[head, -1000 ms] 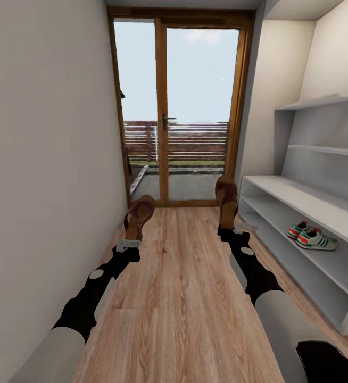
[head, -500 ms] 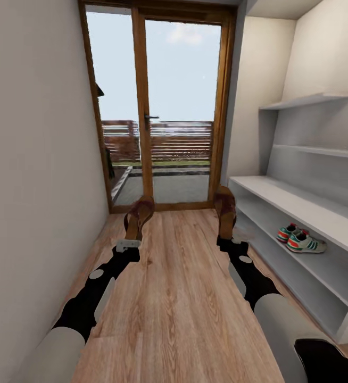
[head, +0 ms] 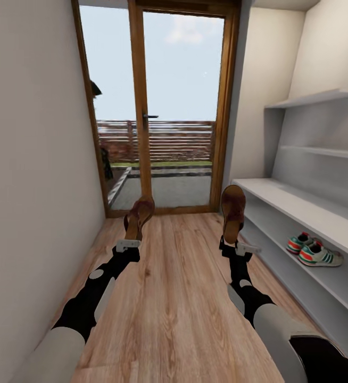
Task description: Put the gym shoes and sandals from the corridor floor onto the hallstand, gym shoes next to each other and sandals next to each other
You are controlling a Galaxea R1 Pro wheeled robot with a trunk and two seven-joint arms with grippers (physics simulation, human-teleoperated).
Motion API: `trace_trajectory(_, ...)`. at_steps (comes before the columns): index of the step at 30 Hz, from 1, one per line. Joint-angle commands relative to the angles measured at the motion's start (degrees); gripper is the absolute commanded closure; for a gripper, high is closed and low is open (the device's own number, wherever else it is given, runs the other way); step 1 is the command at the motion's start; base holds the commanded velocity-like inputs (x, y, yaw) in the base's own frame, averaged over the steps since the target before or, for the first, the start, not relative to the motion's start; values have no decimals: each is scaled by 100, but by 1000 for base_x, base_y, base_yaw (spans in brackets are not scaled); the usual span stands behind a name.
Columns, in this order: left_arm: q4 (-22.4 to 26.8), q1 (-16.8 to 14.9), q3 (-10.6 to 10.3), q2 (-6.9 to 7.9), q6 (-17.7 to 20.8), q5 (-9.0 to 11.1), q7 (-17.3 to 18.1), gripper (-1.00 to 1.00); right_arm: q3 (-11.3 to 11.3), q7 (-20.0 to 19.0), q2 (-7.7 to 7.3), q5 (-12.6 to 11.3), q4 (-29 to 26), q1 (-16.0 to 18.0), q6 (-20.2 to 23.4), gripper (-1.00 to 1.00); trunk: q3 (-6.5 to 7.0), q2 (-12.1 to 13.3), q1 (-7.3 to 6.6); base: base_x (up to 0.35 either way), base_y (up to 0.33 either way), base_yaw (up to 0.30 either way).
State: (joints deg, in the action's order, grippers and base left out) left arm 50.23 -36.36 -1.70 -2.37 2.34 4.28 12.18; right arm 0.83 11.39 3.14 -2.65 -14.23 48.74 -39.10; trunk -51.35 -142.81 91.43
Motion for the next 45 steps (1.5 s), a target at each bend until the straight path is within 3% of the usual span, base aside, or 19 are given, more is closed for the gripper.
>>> trace_trajectory(1,5,-2,3,0,21,29,21,100,4,-27,2,-42,5,4,-22,100,-6,-2,2,345,0,0)
trace_trajectory(19,5,-2,3,0,21,29,21,100,-21,-40,25,-42,7,4,19,100,-6,-2,2,345,0,0)
trace_trajectory(22,5,-2,3,0,21,29,21,100,-14,-43,16,-44,-12,4,546,100,-6,-2,2,345,0,0)
trace_trajectory(26,5,-2,2,-3,21,29,21,100,1,-49,1,-69,3,4,851,100,-6,-2,2,345,0,0)
trace_trajectory(45,13,-2,2,0,136,29,21,100,-13,-32,19,-43,-3,4,914,100,-6,-2,2,345,21,0)
